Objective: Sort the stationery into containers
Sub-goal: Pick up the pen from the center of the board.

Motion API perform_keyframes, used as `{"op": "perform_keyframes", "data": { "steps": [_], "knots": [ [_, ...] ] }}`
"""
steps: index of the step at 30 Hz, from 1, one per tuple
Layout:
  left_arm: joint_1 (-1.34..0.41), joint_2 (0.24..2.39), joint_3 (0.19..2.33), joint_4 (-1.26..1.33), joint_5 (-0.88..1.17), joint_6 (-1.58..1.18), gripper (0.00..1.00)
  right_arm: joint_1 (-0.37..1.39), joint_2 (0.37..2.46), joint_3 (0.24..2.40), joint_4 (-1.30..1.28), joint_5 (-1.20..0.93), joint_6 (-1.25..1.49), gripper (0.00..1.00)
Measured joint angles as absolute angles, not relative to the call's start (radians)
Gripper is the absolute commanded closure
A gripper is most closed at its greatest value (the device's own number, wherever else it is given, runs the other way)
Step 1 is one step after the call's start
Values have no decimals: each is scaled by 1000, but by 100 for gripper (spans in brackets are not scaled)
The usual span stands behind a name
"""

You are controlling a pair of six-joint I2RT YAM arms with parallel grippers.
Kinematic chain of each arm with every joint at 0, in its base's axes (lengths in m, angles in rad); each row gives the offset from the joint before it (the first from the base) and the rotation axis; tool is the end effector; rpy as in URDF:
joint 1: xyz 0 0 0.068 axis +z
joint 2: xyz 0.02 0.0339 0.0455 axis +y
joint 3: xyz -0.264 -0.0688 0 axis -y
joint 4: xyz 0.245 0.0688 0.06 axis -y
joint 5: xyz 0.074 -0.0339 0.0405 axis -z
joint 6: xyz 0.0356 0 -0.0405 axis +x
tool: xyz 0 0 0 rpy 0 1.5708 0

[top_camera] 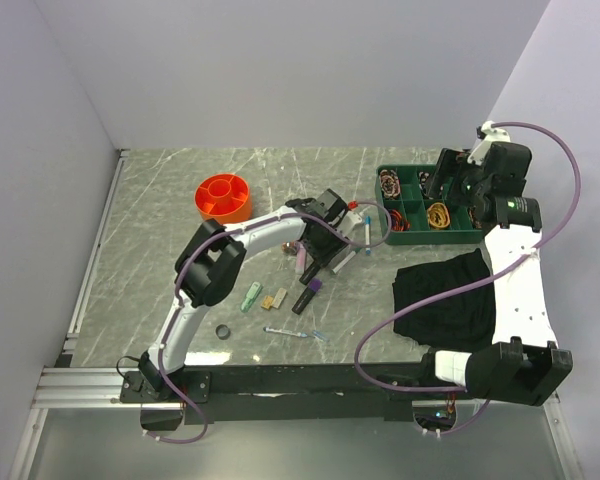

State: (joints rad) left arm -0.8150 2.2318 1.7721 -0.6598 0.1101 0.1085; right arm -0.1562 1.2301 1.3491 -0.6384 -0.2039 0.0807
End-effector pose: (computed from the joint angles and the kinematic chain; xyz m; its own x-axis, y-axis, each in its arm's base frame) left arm 0.3236 -0.3491 0.1685 -0.5317 0.7211 -0.4443 0.8186 0.5721 -0.0511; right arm 0.2604 -0.0337 0.3970 -0.4904 0.1572 -0.8572 0.0183 0.9852 0.1702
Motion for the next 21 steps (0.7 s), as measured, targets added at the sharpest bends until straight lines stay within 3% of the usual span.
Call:
{"op": "perform_keyframes", "data": {
  "steps": [2, 5, 10, 17, 21],
  "knots": [
    [-815, 2232, 1772, -657, 108, 108, 59, -156, 1233, 1349, -638, -204, 80, 2],
    [-815, 2233, 1773, -657, 109, 109, 82, -157, 1234, 1349, -638, -204, 81, 2],
    [-815, 2236, 1802, -696, 134, 112, 98, -158, 1234, 1341, -636, -203, 81, 3],
    [-753, 2211, 2031, -749, 276, 101, 99, -158, 1281, 1364, -655, -198, 69, 6],
    [-635, 2049, 1996, -590, 374, 75, 95, -156, 1349, 1428, -667, -175, 55, 7]
  ]
}}
